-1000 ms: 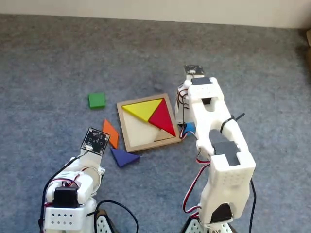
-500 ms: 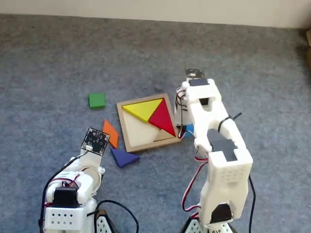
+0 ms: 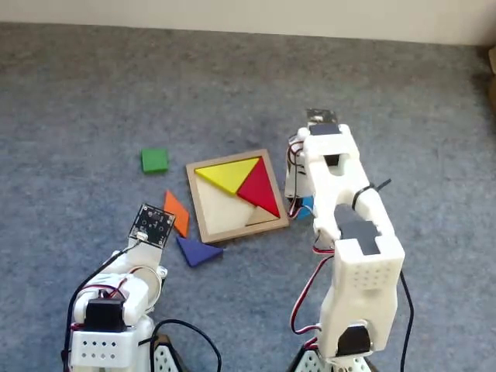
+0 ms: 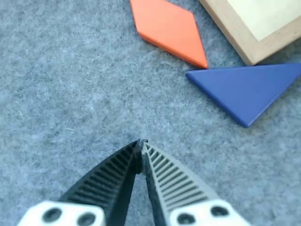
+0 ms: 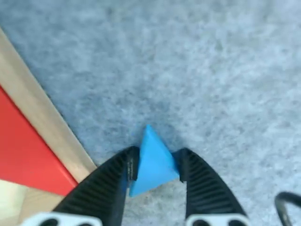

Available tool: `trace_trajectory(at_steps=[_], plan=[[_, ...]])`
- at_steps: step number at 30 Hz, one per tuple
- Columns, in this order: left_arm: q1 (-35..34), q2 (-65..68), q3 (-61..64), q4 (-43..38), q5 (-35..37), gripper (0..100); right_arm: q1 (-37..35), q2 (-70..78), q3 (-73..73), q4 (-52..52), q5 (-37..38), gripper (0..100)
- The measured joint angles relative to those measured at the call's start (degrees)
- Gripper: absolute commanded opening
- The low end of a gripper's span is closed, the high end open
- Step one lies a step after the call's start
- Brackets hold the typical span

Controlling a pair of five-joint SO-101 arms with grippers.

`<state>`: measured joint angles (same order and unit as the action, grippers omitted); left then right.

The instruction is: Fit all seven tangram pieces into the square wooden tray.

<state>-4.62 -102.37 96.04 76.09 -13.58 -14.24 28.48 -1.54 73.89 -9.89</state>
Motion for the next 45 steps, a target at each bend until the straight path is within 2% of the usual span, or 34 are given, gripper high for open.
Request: trace_trajectory(at_steps=[11,25,31,37,45], plan=[[0.0,0.0,0.0,0.0,0.0,1,-1.5,-5.1,-1.8,3.4,0.0,7.2],[0.0,0.0,0.0,0.0,0.0,1,-17.1,-10.8,-1.8,3.3,0.0,7.2],[0.0,0.0,0.0,0.0,0.0,1,-23.1,-10.8,-1.8,-2.9,-0.4,7.2],[0.0,0.0,0.0,0.0,0.0,1,-26.6,-7.4,-1.8,-3.3,1.1,7.2],[0.0,0.0,0.0,0.0,0.0,1,-27.3,-4.2,-1.7,-5.5,4.2,7.4]])
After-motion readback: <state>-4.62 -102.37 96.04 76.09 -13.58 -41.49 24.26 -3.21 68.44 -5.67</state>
